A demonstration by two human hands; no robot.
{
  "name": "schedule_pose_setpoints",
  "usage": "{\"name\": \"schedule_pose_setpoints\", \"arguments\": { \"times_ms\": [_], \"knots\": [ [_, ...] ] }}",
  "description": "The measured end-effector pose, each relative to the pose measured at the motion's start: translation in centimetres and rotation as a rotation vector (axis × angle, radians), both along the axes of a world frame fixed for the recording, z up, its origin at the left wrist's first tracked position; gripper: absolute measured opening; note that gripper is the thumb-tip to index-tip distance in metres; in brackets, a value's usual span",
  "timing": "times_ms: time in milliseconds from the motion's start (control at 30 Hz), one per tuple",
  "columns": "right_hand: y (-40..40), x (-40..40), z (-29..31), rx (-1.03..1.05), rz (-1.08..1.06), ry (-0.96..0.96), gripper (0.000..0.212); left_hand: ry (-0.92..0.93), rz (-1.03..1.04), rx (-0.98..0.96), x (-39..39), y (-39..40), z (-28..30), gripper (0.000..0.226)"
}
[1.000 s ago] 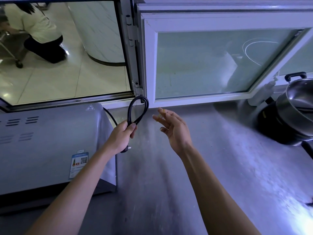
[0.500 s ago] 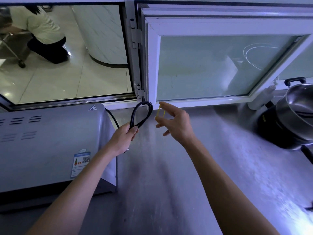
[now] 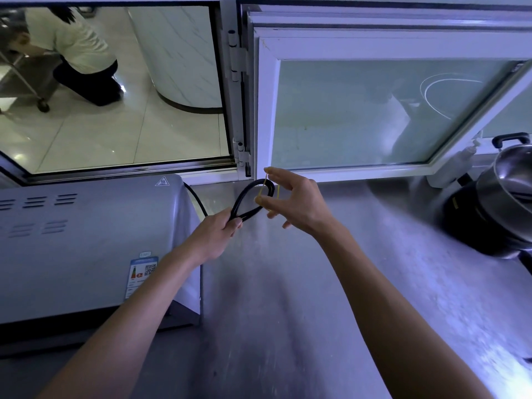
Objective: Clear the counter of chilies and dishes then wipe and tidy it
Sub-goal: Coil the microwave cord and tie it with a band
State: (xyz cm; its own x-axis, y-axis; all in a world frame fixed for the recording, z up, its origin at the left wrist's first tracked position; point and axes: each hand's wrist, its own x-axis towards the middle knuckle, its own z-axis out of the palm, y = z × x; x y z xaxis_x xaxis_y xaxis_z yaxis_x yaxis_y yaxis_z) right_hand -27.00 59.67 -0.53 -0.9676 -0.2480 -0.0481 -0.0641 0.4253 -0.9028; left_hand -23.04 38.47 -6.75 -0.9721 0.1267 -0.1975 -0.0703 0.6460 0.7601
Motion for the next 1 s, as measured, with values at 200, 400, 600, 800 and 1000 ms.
{"name": "schedule_pose_setpoints", "arguments": {
  "times_ms": [200,400,600,800,1000],
  "knots": [
    [0.1,0.0,-0.1,0.083,0.024,0.005,0.064,-0.003,-0.068,-0.100,0.1,0.5,0.5,0.022],
    [-0.1,0.2,0.0,-0.056,0.032,-0.075,0.059,0.087,-0.054,-0.032,0.3,0.4,1.2,0.019],
    [-1.1,0.4,0.3,-0.119,0.038,-0.107,0.046,0.134,-0.064,-0.026,0.3,0.6,1.9,0.034],
    [-1.5,0.4,-0.2,-0.207,0.057,-0.175,0.035,0.145,-0.041,0.013,0.6,0.6,1.9,0.034],
    [-1.5,0.1,-1.0,-0.232,0.072,-0.216,0.032,0.119,-0.040,0.015,0.8,0.6,1.7,0.021]
  ]
}}
